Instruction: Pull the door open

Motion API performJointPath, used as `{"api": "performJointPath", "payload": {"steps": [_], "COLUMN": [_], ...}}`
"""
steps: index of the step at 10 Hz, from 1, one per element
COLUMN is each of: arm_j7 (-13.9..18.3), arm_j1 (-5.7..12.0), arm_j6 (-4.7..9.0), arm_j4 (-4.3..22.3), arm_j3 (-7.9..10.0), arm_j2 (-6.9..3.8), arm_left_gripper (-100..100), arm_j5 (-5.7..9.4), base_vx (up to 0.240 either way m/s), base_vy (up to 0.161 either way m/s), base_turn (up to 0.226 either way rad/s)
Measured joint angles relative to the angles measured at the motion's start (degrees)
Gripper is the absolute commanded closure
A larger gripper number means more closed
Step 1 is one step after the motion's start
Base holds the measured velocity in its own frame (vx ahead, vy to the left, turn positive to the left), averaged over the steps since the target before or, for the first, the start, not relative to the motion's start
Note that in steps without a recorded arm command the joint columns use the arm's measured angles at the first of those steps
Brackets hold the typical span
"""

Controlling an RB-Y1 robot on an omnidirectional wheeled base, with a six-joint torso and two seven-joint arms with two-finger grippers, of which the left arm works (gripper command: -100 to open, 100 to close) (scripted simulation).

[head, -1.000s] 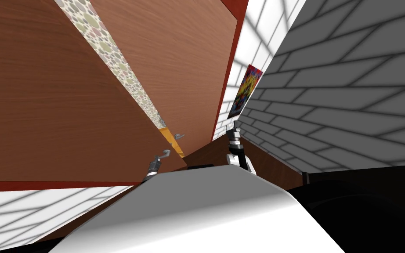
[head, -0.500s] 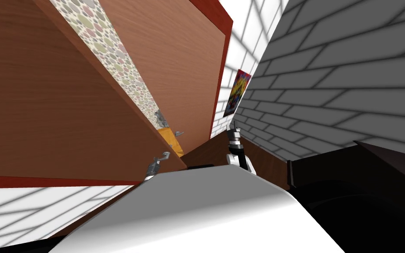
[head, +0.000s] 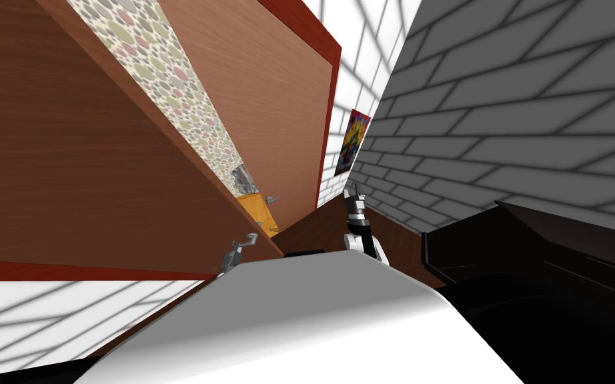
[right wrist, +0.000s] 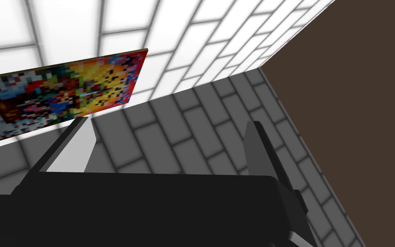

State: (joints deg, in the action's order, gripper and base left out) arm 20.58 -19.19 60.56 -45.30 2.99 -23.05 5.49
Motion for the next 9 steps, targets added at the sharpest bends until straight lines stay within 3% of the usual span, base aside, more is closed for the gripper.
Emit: {"api": "performJointPath", "payload": {"steps": [1,2,4,5,6,8,9], "arm_j7": [-0.2,-0.2,-0.4,-0.6,-0.6,-0.7,-0.9], "arm_j1": [0.23,1.61,3.68,3.8,5.22,6.86,7.95], "arm_j6": [-0.93,-0.48,-1.44,-2.55,-1.62,-2.22,-1.83], "arm_j4": [-0.7,0.9,1.4,0.2,2.7,3.1,4.4], "arm_j3": [-0.23,-0.38,-1.25,-1.82,-2.17,-3.31,-3.75], "arm_j2": [-0.07,-0.22,-0.32,-0.1,-0.09,-0.1,0.13], "arm_left_gripper": [100,100,100,100,100,100,100], "arm_j5": [0.23,0.34,0.53,0.61,0.58,0.72,0.72], "base_vx": [-0.164,-0.152,-0.188,-0.118,-0.159,-0.145,-0.132], "base_vy": [-0.011,0.0,-0.019,0.003,0.02,0.015,0.021], "base_turn": [-0.024,-0.001,-0.015,-0.007,0.008,-0.016,-0.008]}}
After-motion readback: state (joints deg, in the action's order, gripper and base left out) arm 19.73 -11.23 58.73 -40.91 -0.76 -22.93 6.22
